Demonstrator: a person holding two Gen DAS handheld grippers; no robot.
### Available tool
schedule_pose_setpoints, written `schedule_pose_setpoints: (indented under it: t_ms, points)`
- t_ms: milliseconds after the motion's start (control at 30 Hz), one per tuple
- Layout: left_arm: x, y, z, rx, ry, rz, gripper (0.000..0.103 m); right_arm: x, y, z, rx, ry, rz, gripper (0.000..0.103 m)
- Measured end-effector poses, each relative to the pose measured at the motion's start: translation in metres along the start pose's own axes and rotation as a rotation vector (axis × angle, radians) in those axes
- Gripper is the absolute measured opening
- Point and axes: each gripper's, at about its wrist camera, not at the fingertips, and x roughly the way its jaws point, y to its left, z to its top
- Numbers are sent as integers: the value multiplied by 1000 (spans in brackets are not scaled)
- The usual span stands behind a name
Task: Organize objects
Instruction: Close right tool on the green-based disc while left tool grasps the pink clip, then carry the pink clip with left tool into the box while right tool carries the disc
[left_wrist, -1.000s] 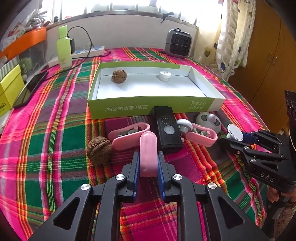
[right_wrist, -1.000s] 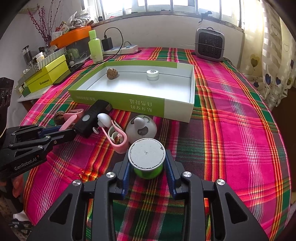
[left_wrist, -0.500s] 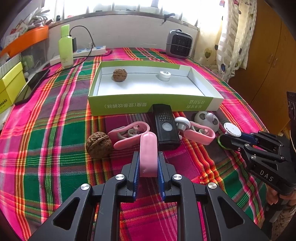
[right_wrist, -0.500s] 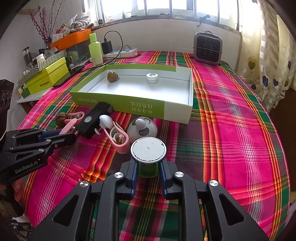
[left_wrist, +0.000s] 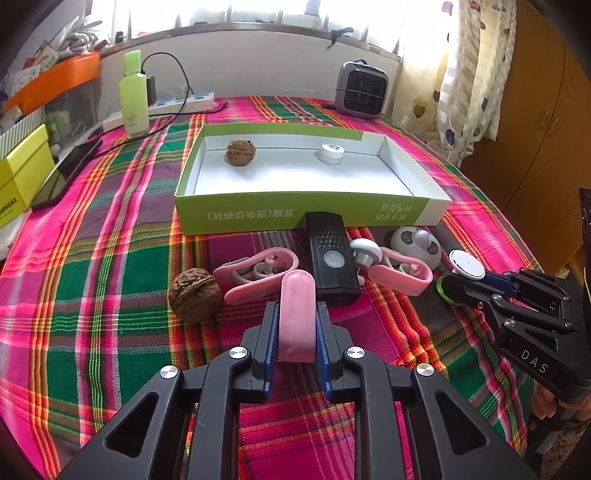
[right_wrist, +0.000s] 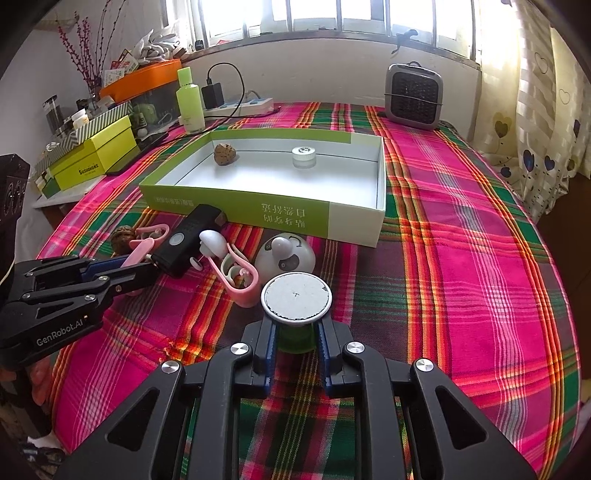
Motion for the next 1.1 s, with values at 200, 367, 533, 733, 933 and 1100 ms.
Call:
schedule_pose_setpoints:
  t_ms: [200,367,533,733,933,1100]
  points:
    - [-1,1,0,-9,2,0,16,-1,0,0,-1,-5,-2,18]
    - [-2,0,-2,-15,3,1,16,-4,1,-1,2,-19,-3,18]
    - [-5,-1,-2,-11,-5,2,16,-6,1,-1,8,-26,4,18]
    - [-13,-3,-2,-9,-17,7,16,-10,2,1,8,-37,11,18]
    - [-20,-5,1,-6,-30,13,16,-15,4,5,8,-53,22,18]
    - [-29,-6,7,-3,-54,18,16,-21,6,11,3,-75,29,18]
